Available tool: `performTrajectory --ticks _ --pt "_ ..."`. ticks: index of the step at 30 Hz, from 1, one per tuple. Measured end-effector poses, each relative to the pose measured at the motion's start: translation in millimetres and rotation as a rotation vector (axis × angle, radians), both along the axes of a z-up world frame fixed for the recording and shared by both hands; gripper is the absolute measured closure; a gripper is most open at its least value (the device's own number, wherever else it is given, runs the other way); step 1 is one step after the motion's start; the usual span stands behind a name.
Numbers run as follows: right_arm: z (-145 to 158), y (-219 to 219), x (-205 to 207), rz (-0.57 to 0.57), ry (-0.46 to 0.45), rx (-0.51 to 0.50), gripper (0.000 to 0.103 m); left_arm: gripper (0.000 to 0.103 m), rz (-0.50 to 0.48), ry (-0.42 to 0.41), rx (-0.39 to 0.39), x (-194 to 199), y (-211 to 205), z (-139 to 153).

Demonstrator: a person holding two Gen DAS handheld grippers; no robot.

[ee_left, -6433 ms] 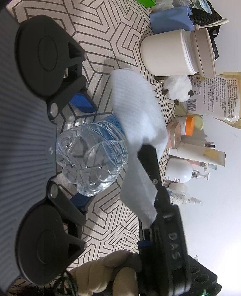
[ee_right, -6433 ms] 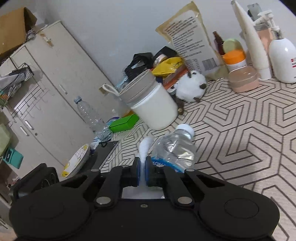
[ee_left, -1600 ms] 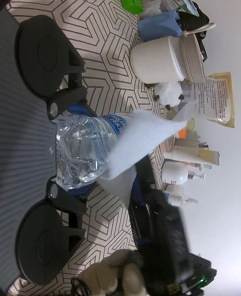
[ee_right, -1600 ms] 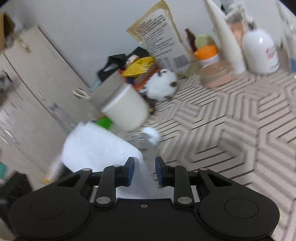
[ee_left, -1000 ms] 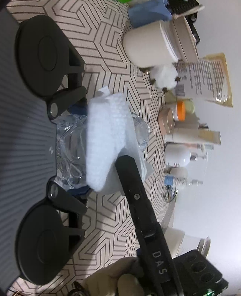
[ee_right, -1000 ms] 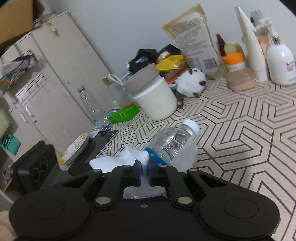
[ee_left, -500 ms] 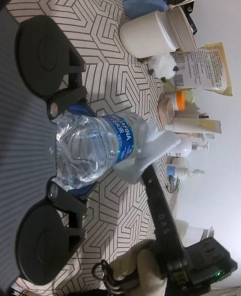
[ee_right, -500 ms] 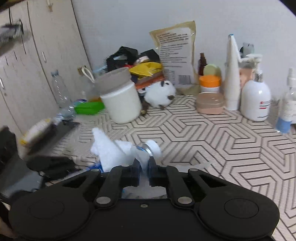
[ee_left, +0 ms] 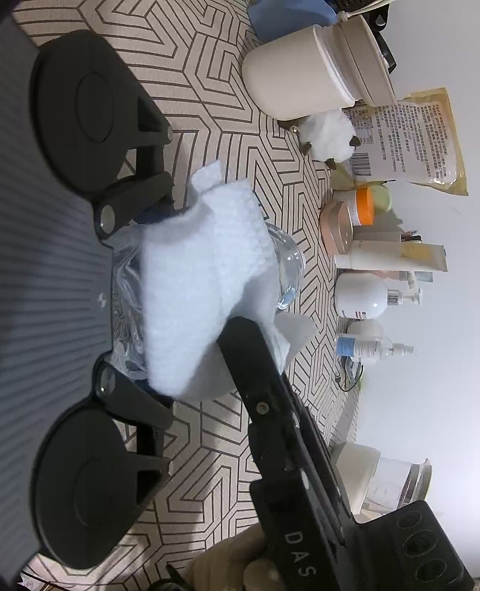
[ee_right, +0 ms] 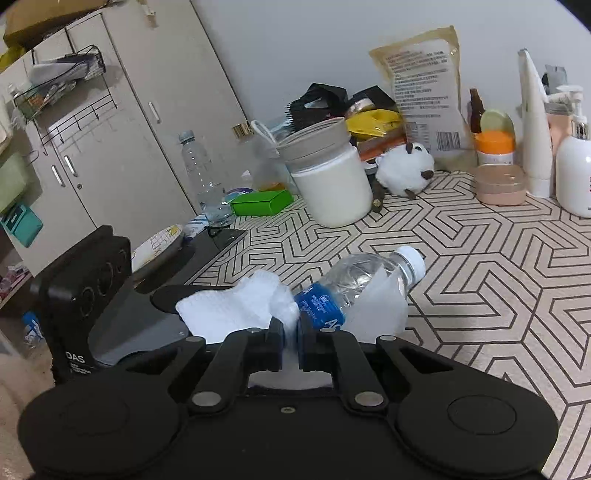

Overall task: Clean container
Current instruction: 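Hold the bottle with the left tool while the right tool wipes its bottom end again, then hold the bottle with the left tool while the right tool wipes its side and bottom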

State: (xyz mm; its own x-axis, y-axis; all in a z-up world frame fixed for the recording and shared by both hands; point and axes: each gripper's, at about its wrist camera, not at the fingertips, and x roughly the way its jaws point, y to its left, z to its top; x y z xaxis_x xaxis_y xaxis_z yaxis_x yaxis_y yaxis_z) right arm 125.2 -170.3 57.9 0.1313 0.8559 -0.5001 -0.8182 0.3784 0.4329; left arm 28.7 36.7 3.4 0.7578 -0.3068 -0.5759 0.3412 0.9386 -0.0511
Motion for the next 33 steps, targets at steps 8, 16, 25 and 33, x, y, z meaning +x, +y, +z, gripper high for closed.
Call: performTrajectory --ticks 8,16,25,33 --pt "-8.0 -1.7 7.1 -0.107 -0.085 -0.131 0.09 0.033 0.041 0.015 -0.007 2.3 2.8 -0.9" --pt "-28.5 11.0 8.5 -0.079 -0.022 -0.184 0.09 0.033 0.051 0.018 0.004 1.8 -1.6 0.6" --pt "-16.1 -1.7 6.9 -0.077 0.022 -0.087 0.092 0.033 0.075 0.023 0.009 1.3 -3.3 0.1" --pt "-5.6 -2.6 -0.7 -0.008 0.052 0.025 0.093 0.033 0.076 0.016 0.016 0.7 -2.5 -0.5"
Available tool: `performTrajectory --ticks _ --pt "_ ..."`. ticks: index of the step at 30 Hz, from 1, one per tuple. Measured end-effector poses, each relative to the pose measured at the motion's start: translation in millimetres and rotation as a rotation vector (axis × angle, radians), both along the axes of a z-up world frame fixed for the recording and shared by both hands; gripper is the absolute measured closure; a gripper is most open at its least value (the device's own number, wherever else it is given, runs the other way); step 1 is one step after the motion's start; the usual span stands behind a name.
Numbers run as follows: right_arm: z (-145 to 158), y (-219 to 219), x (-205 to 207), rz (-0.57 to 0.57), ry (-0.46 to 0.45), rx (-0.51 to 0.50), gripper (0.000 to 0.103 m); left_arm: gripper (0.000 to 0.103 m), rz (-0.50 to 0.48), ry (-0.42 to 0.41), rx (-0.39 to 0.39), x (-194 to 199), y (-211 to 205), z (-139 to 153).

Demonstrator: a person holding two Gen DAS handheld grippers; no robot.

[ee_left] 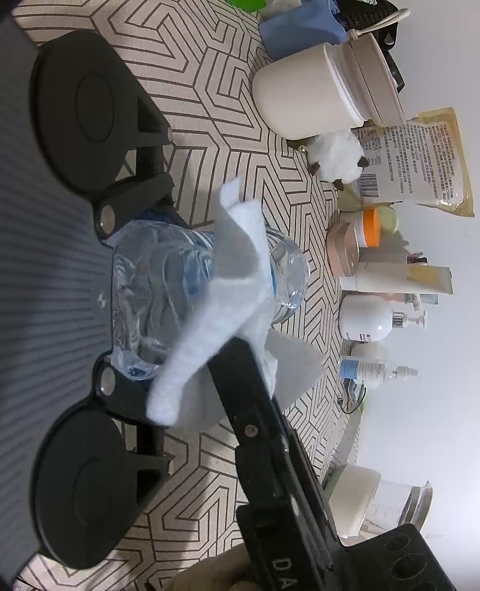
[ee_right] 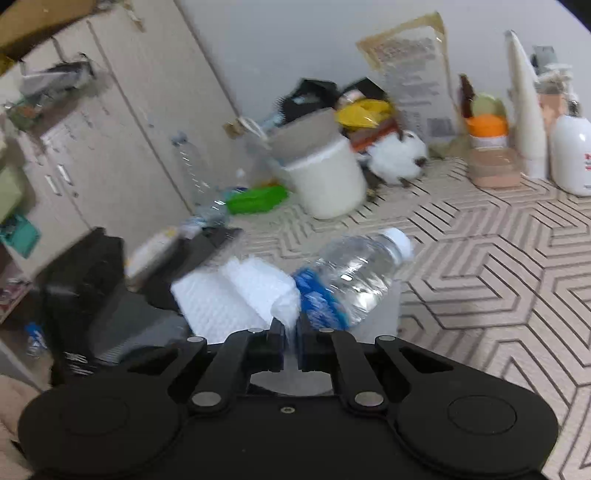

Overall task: Clean container
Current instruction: 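Hold the bottle with the left tool while the right tool wipes its side and bottom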

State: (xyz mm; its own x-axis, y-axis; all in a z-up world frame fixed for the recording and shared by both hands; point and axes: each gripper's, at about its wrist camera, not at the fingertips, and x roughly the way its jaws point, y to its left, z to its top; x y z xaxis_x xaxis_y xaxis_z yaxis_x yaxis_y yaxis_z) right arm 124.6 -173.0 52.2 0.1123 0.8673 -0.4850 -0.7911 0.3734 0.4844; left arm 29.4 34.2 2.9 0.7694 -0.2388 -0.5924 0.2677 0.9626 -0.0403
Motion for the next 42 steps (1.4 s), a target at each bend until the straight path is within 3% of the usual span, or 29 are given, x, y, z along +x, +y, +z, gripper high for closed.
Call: performTrajectory --ticks 6,10,15,19,28,42 --pt "-2.6 0.3 6.8 -0.036 -0.011 -0.01 0.087 0.033 0.002 -0.005 0.054 -0.4 -6.7 -0.6" --pt "-5.8 -2.3 15.9 -0.108 -0.01 -0.032 0.086 0.033 -0.013 -0.004 -0.005 -0.7 2.2 0.5" --pt "-14.0 -1.8 19.4 -0.146 -0.026 -0.102 0.086 0.033 -0.011 -0.002 -0.012 0.1 3.0 0.1" --pt "-27.2 5.1 21.8 -0.147 -0.012 -0.161 0.086 0.033 -0.019 0.005 -0.036 1.7 5.8 -0.5" --pt "-27.8 12.4 12.2 -0.115 -0.014 -0.176 0.088 0.033 -0.019 0.007 -0.02 1.8 3.0 -0.7" --pt "-16.6 14.7 -4.4 -0.102 -0.101 -0.205 0.089 0.032 -0.023 0.009 -0.019 3.4 7.1 -1.5"
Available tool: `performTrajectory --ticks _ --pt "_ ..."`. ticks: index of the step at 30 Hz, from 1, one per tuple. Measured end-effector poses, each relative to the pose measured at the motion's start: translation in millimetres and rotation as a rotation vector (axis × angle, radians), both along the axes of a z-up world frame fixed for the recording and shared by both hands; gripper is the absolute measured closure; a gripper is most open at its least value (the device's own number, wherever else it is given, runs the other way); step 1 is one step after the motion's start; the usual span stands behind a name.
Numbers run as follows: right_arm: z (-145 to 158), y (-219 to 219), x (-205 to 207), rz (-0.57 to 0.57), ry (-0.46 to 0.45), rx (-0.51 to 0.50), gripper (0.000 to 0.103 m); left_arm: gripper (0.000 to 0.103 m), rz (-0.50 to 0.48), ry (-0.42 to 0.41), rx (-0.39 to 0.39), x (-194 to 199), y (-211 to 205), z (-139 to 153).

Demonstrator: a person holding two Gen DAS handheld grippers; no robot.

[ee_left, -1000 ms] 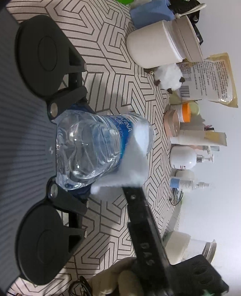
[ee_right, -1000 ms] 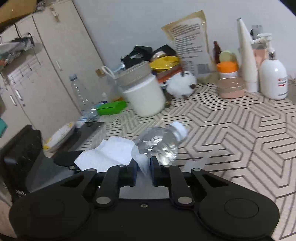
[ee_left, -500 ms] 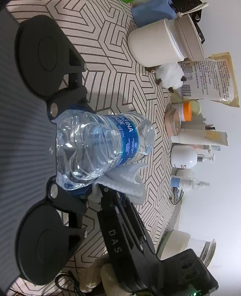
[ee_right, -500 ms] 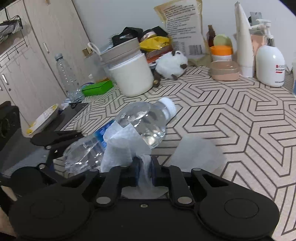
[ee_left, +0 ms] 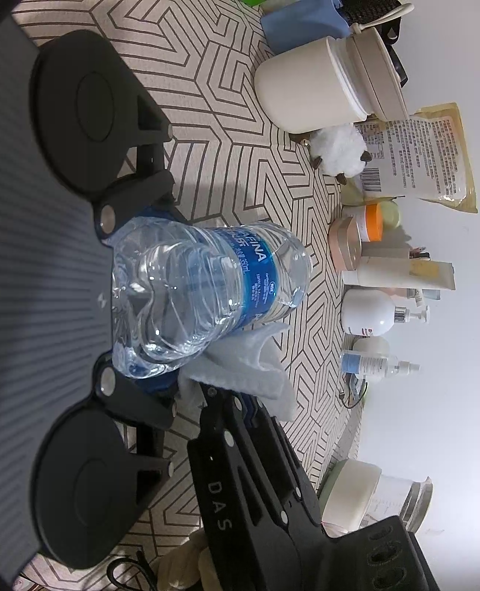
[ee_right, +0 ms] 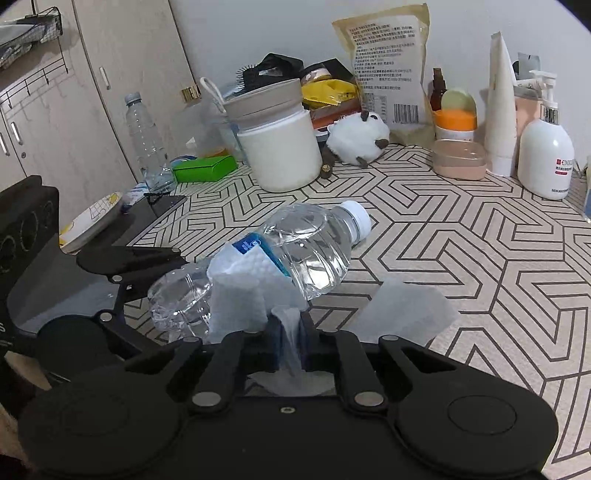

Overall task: Clean container
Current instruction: 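Hold the bottle with the left tool while the right tool wipes its side and bottom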

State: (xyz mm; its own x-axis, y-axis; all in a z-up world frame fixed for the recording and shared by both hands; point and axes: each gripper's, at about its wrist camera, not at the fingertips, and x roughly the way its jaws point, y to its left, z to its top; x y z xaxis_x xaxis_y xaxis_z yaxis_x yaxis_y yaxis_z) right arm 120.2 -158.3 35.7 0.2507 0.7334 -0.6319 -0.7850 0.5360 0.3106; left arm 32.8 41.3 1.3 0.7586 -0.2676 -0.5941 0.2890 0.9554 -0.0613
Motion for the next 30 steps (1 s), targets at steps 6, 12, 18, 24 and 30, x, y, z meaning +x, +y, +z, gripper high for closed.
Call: performTrajectory --ticks 6,12,18,24,30 --pt "8.0 -5.3 -2.1 0.0 -0.022 0.027 0.089 0.032 0.001 0.0 0.003 -0.3 1.5 -0.3" --pt "16.6 -10.8 -1.8 0.02 0.01 0.116 0.089 0.032 0.008 0.001 0.026 -1.1 0.0 -0.4" --pt "20.4 -11.0 -5.2 0.078 0.057 0.188 0.089 0.032 0.017 -0.002 0.023 -1.1 -1.1 -1.1" --pt "20.2 -9.1 -6.0 0.09 0.051 0.196 0.085 0.032 0.021 -0.003 0.031 -3.5 0.7 -0.7" --pt "17.7 -6.2 -5.6 0.038 -0.017 0.115 0.084 0.031 0.043 -0.005 0.056 -5.1 -4.8 -0.4"
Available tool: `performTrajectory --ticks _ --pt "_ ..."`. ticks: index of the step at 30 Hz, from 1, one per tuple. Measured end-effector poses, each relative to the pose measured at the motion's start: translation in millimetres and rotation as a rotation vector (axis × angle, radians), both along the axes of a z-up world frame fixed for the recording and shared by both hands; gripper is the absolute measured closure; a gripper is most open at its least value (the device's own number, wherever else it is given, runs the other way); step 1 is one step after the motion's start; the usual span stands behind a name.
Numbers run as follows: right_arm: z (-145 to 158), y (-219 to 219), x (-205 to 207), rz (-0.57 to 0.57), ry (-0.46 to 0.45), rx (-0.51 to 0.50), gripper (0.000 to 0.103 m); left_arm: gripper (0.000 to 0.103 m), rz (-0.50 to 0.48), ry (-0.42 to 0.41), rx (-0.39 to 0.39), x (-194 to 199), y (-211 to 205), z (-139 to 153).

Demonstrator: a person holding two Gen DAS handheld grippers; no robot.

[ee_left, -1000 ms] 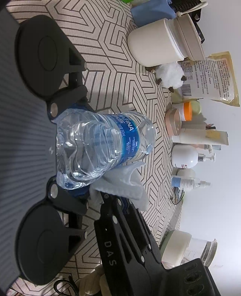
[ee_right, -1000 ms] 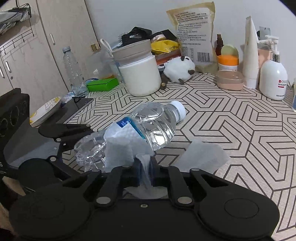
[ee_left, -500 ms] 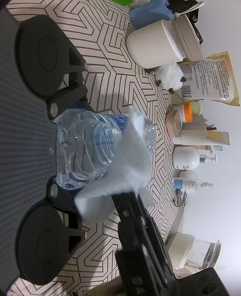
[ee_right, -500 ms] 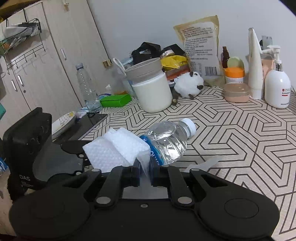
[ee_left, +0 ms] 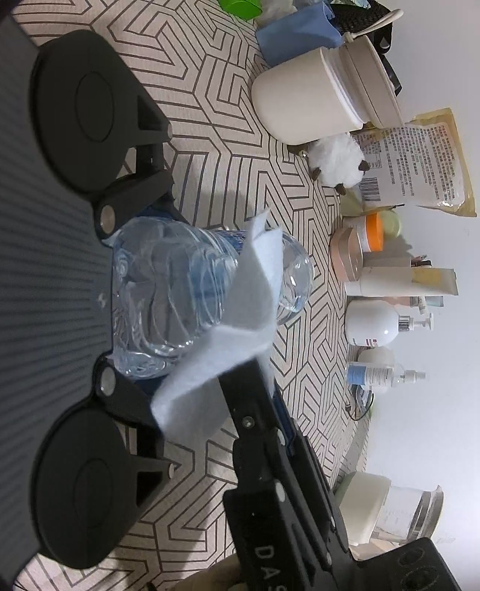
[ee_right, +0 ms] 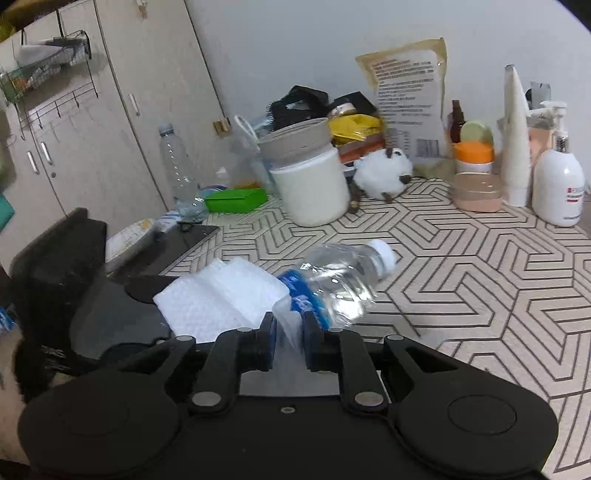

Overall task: Clean container
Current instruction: 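Hold the bottle with the left tool while the right tool wipes its side and bottom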

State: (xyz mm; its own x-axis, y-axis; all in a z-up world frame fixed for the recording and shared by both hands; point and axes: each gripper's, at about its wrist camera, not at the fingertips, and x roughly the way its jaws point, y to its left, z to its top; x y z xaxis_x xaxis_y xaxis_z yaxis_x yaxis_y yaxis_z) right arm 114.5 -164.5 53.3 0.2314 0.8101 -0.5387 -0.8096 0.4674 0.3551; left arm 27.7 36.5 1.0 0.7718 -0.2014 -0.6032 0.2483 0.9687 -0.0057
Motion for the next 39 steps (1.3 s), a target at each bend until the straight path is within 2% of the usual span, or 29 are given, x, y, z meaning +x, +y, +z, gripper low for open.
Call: performTrajectory --ticks 8,12,15,19,27,30,35,39 --pt "-8.3 -3.2 11.0 -0.024 0.037 -0.017 0.084 0.031 0.0 -0.002 0.02 -1.9 -10.0 2.1" --pt "-17.1 2.4 12.3 -0.045 0.022 -0.087 0.084 0.03 0.006 -0.024 0.07 -4.9 -17.4 2.5" --pt "-22.9 4.7 15.0 -0.043 0.044 -0.104 0.084 0.03 0.009 -0.018 0.051 -4.5 -14.8 2.6" --pt "-23.1 -0.5 19.4 -0.041 0.109 -0.057 0.084 0.03 0.014 -0.009 0.03 -4.0 -11.0 2.4" --pt "-14.1 -7.6 23.7 -0.049 0.151 0.029 0.084 0.031 0.014 -0.004 0.014 -1.5 -6.5 1.5" --pt "-5.2 -4.2 26.7 -0.077 0.118 0.054 0.084 0.031 0.005 -0.013 0.032 -3.0 -10.0 2.0" --pt "6.0 9.8 28.3 -0.115 -0.001 0.014 0.08 0.031 -0.001 -0.009 0.02 -2.6 -8.1 2.2" --pt "2.3 3.9 35.7 -0.136 0.029 0.037 0.074 0.031 -0.005 -0.014 0.031 -2.9 -9.6 2.7"
